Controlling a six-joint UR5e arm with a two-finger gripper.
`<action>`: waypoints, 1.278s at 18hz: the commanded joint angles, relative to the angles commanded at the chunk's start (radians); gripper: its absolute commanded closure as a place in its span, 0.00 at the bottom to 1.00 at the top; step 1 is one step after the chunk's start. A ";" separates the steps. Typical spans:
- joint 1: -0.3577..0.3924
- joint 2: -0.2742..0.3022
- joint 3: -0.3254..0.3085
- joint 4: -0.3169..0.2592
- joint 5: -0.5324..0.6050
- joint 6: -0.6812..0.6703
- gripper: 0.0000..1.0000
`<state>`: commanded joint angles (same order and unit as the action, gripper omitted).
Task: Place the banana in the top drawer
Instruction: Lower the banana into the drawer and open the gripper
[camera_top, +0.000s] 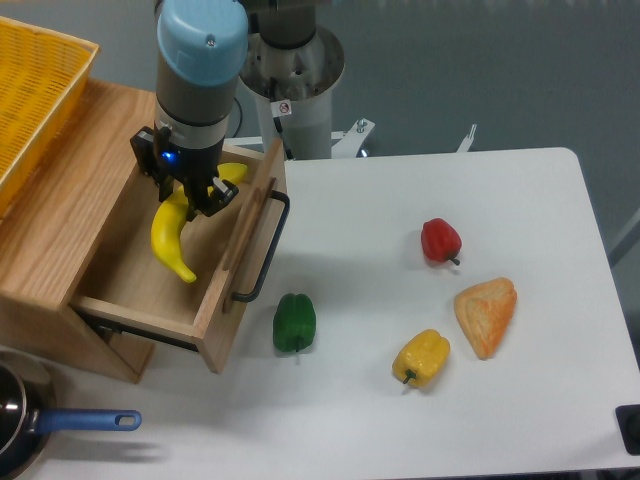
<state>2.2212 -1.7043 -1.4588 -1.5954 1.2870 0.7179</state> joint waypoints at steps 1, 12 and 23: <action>0.000 -0.002 -0.003 0.000 0.000 0.002 0.53; -0.012 -0.014 -0.014 0.005 0.000 0.003 0.52; -0.014 -0.003 -0.015 0.006 -0.002 0.011 0.47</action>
<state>2.2074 -1.7074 -1.4742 -1.5892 1.2855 0.7286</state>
